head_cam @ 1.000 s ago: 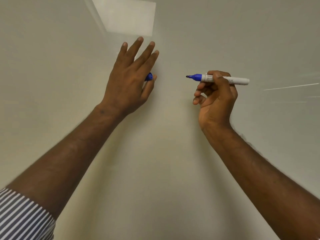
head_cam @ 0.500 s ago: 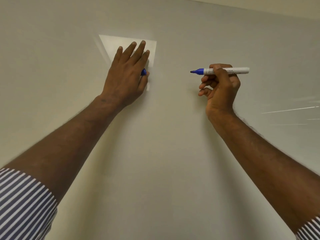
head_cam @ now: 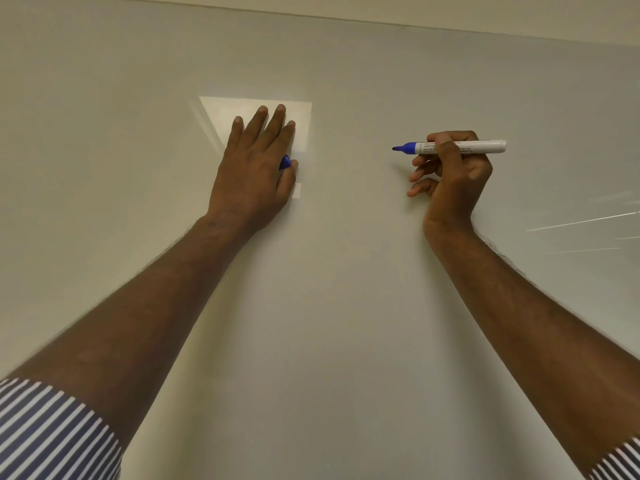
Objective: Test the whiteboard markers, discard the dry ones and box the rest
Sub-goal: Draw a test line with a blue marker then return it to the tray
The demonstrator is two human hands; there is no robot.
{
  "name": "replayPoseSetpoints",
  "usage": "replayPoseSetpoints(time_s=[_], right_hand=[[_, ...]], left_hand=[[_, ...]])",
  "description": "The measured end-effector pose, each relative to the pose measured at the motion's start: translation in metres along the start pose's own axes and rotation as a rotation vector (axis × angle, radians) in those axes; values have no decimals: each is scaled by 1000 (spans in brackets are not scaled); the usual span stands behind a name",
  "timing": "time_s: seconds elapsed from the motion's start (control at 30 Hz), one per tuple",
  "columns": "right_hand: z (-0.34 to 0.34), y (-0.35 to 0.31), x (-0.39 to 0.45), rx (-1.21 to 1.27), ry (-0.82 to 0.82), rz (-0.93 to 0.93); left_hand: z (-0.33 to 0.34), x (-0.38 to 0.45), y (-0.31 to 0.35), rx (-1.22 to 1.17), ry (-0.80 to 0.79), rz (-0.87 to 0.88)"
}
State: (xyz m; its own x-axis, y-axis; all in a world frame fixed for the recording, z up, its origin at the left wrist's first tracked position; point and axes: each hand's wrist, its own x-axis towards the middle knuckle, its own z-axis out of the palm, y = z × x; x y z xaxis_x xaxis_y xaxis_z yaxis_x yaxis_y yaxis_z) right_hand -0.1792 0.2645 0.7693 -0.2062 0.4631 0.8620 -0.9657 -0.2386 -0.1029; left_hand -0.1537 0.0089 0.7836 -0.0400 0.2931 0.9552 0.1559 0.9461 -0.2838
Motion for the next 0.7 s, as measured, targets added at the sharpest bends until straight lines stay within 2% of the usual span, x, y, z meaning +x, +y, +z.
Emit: replayPoseSetpoints(time_s=[0.33,0.7], right_hand=[[0,11,-12,-109,-37,-129],[0,12,-13,-142,-71,-97]], left_hand=[[5,-1,-5,-8,-5,17],[8,-2,-5,-14,1,3]])
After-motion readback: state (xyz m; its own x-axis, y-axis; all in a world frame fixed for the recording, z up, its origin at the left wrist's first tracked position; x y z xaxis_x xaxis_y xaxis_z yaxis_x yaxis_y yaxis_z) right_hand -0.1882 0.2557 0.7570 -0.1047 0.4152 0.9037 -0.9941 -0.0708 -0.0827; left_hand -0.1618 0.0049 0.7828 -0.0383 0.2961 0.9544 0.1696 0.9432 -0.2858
